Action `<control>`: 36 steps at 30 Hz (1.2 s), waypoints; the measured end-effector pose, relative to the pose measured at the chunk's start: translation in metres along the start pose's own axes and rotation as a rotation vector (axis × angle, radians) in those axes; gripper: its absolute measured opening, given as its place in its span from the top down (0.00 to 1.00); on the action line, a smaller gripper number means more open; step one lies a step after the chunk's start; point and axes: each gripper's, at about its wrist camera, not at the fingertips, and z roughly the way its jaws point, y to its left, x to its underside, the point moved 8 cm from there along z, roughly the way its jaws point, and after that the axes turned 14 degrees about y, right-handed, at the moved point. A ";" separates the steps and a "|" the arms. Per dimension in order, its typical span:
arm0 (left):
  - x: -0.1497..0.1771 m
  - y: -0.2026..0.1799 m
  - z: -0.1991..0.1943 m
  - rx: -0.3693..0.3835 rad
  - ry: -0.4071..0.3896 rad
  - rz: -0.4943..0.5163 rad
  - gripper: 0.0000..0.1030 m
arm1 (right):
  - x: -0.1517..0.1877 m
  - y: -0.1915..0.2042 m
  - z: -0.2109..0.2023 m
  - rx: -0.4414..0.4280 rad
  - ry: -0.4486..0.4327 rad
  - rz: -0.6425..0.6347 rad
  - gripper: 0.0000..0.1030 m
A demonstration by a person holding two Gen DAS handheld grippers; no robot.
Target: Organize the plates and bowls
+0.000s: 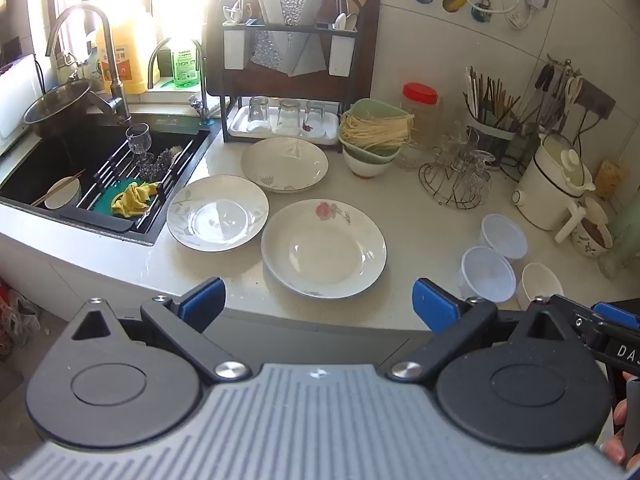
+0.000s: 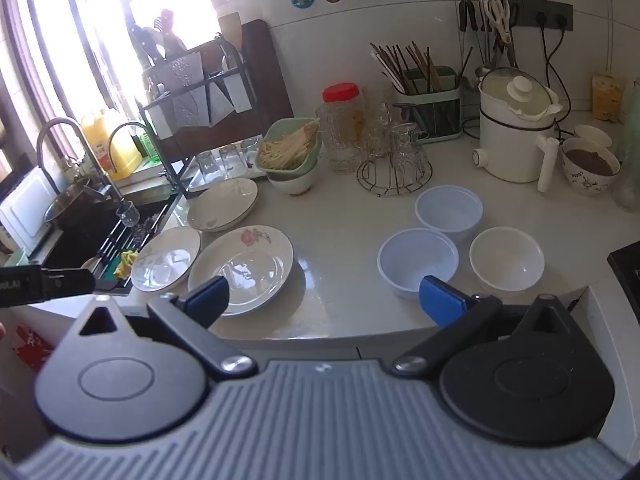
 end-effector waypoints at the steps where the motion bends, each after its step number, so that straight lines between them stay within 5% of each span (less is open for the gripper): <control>1: 0.001 -0.001 0.000 0.003 0.002 0.007 0.02 | 0.001 0.001 0.001 -0.001 0.003 -0.005 0.00; 36: -0.003 0.013 0.005 -0.025 0.032 0.019 0.02 | -0.009 0.028 0.001 0.017 0.019 -0.093 0.00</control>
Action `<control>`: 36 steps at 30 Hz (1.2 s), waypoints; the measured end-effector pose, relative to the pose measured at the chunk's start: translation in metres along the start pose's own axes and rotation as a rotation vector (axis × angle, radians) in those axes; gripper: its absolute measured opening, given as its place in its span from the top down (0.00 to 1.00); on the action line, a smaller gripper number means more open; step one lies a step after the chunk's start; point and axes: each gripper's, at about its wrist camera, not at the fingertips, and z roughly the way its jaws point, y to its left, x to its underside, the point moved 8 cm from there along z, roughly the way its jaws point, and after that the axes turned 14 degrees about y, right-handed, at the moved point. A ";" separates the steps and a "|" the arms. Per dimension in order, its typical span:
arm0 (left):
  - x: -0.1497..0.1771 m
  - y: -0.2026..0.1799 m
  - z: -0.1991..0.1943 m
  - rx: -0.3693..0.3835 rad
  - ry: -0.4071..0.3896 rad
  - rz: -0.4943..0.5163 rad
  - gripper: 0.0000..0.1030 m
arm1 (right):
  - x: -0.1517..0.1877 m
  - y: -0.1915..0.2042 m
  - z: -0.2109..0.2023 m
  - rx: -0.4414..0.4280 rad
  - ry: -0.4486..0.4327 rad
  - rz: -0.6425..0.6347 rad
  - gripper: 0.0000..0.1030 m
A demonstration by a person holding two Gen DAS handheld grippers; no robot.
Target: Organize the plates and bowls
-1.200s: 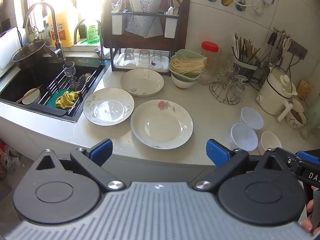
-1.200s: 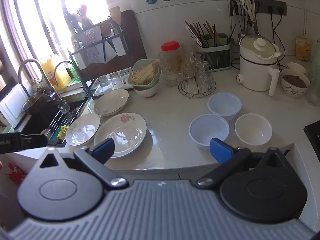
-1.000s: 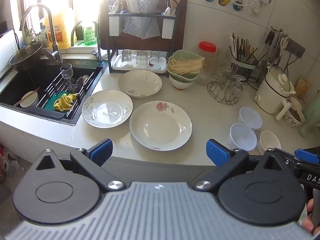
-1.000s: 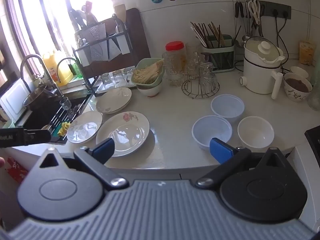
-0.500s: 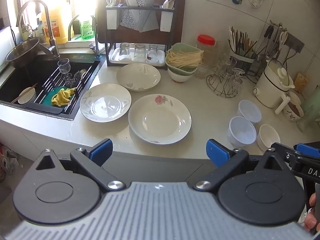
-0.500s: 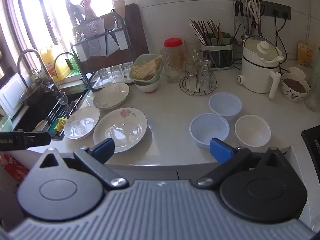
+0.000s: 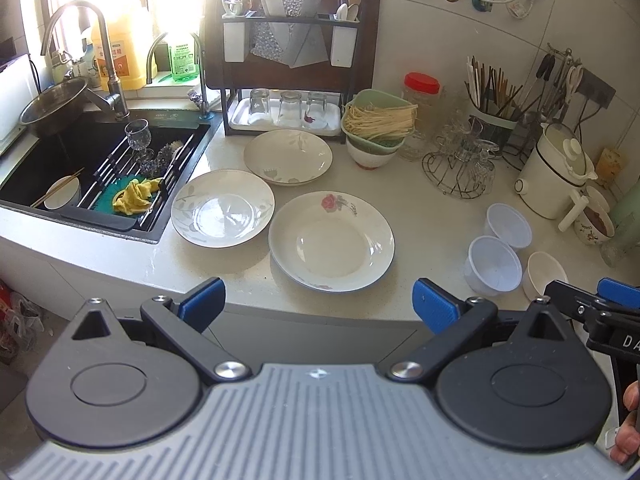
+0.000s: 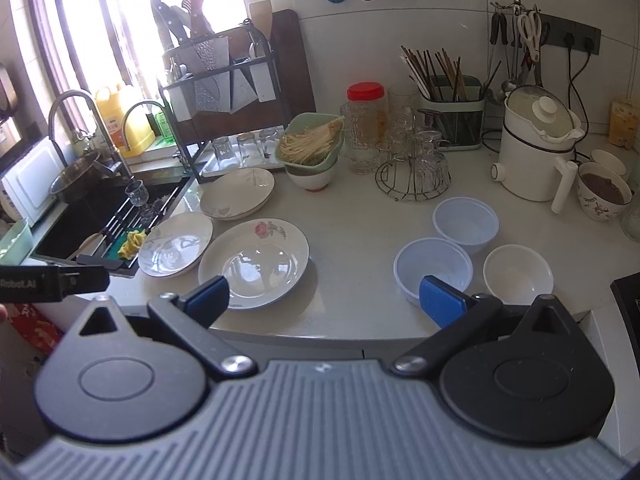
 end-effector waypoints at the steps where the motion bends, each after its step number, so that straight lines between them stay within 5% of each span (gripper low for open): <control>1: -0.001 0.000 0.001 0.001 0.001 -0.001 0.02 | 0.000 0.000 0.000 0.000 -0.001 0.001 0.00; 36: -0.013 -0.017 0.020 0.042 0.015 0.064 0.02 | -0.003 -0.009 -0.003 -0.009 -0.023 0.078 0.00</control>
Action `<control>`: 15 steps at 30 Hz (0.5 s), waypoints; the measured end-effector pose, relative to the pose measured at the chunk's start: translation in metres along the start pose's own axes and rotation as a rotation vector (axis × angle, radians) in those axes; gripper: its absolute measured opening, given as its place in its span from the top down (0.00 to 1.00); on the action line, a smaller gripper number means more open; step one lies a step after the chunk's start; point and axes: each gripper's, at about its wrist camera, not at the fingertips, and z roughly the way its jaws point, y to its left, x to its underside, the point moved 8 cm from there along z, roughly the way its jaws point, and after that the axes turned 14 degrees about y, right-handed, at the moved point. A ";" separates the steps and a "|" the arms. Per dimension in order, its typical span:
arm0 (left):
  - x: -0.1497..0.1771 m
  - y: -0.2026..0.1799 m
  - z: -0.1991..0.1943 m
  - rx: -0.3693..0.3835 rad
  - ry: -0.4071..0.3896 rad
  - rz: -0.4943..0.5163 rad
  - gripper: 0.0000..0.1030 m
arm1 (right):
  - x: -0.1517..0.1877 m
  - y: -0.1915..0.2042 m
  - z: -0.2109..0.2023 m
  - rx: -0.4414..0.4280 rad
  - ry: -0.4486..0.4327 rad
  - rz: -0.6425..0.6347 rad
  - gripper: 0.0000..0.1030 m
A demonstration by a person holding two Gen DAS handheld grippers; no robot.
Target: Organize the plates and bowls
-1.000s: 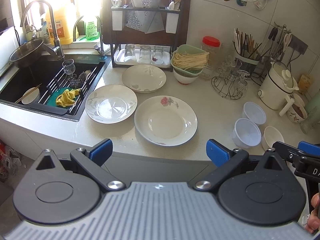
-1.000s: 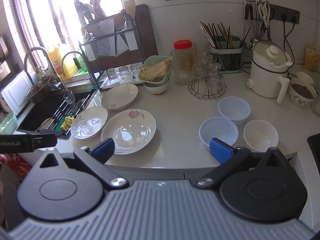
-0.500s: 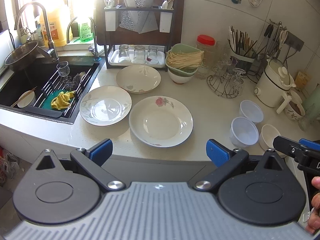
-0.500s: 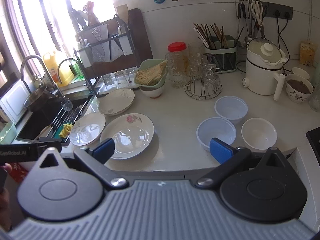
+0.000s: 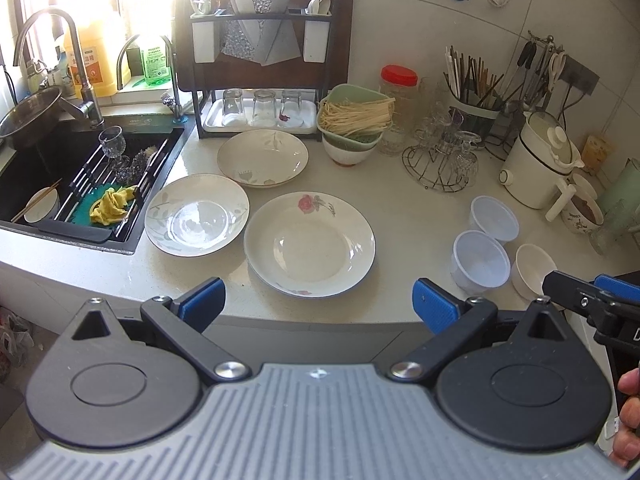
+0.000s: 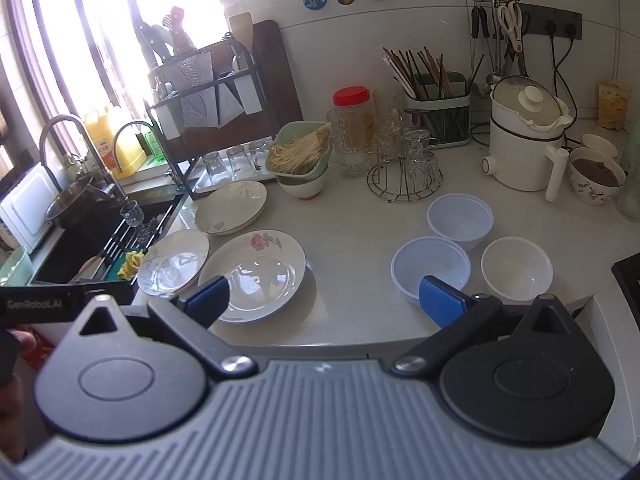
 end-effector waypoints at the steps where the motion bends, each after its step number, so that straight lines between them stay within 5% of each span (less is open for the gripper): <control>1: 0.000 -0.001 0.001 0.001 0.003 0.005 0.02 | 0.000 -0.001 0.000 0.005 -0.003 0.002 0.00; 15: -0.001 0.000 0.000 -0.042 -0.002 -0.018 0.02 | 0.002 -0.006 -0.001 -0.013 -0.017 0.002 0.00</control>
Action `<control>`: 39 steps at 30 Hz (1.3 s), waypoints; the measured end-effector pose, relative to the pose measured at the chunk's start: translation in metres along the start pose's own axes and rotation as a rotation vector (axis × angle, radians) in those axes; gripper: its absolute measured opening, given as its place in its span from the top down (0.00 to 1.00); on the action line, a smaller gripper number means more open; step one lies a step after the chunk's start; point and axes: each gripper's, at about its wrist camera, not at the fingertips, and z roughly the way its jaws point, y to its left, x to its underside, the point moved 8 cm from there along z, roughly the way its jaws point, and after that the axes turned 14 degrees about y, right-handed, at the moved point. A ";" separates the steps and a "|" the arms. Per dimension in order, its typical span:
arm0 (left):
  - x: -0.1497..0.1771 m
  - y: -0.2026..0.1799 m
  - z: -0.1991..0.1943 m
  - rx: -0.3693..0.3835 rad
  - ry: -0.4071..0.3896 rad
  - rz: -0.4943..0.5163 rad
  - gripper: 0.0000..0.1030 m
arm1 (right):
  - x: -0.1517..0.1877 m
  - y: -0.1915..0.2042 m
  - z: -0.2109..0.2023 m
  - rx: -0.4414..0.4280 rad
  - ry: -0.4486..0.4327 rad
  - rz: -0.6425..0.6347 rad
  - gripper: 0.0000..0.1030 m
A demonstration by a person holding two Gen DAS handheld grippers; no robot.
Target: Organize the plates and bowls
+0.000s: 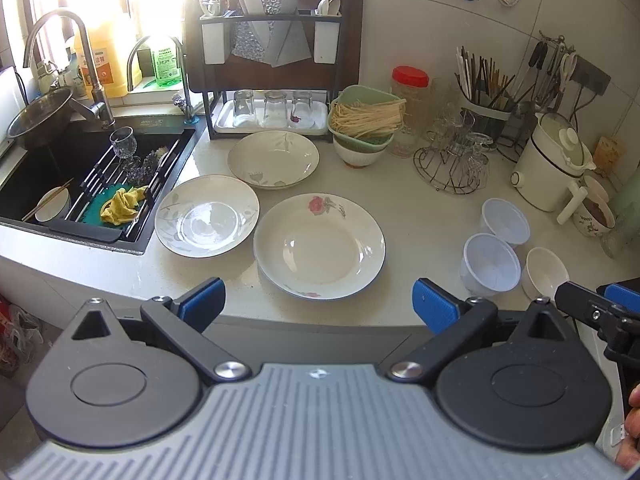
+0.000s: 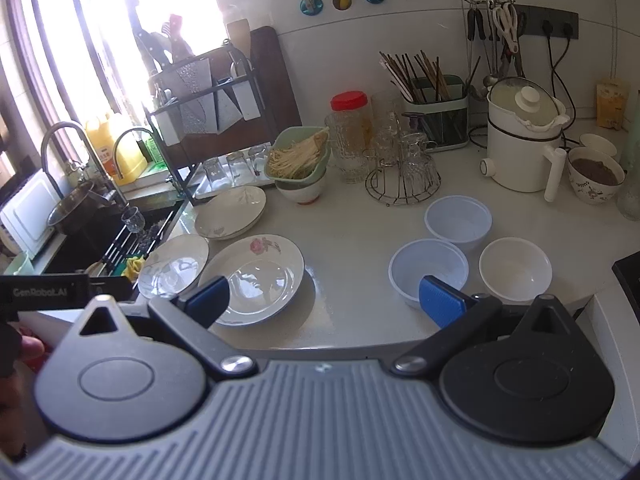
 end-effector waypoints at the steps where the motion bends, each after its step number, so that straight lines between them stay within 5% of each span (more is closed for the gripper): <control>1: 0.001 0.000 0.000 -0.003 -0.001 0.001 0.02 | 0.000 0.000 0.000 -0.004 -0.002 0.001 0.00; 20: 0.006 -0.014 0.001 -0.019 -0.039 -0.060 0.02 | 0.008 -0.037 0.004 -0.060 0.005 0.033 0.00; 30: 0.019 -0.021 0.011 0.009 0.008 -0.101 0.02 | 0.009 -0.041 0.003 -0.090 -0.009 -0.004 0.00; 39: 0.021 -0.030 0.017 -0.051 0.009 -0.064 0.02 | 0.013 -0.045 0.006 -0.109 -0.005 0.016 0.00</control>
